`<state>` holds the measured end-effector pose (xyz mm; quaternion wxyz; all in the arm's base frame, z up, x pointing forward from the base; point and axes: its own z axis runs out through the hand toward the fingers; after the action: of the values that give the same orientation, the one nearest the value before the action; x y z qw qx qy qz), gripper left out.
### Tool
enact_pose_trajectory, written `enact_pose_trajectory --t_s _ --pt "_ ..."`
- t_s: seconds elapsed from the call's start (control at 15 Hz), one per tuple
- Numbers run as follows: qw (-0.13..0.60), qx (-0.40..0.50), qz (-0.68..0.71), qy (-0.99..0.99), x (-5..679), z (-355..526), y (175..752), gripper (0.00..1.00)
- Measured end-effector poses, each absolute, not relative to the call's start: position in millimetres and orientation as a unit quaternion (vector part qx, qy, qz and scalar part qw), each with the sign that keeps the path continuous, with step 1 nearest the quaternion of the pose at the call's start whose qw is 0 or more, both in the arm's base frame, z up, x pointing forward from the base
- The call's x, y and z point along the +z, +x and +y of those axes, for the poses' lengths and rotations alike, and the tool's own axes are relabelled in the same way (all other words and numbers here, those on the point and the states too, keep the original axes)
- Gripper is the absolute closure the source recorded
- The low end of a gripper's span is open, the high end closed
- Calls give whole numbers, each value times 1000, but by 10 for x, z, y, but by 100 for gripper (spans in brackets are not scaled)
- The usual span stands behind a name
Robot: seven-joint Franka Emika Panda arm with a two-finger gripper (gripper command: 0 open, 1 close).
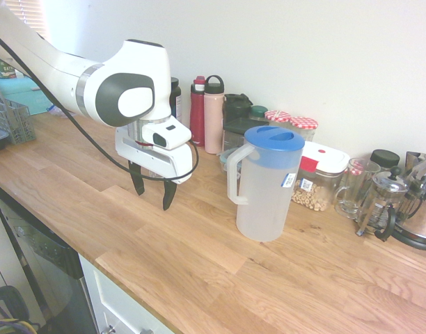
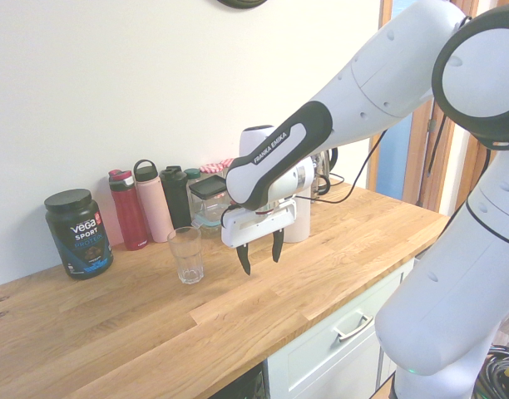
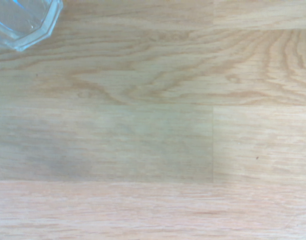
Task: Pour me some water
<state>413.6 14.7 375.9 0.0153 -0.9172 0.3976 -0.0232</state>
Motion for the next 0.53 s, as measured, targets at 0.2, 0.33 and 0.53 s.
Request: enact_pose_trajectory --t_s 0.2,0.33,0.53 --pt "17 -24 408 -913 3768 147 4151 0" --pt "24 -34 428 -903 3936 155 4209 0" --pt "29 -45 455 -889 4476 146 4206 0"
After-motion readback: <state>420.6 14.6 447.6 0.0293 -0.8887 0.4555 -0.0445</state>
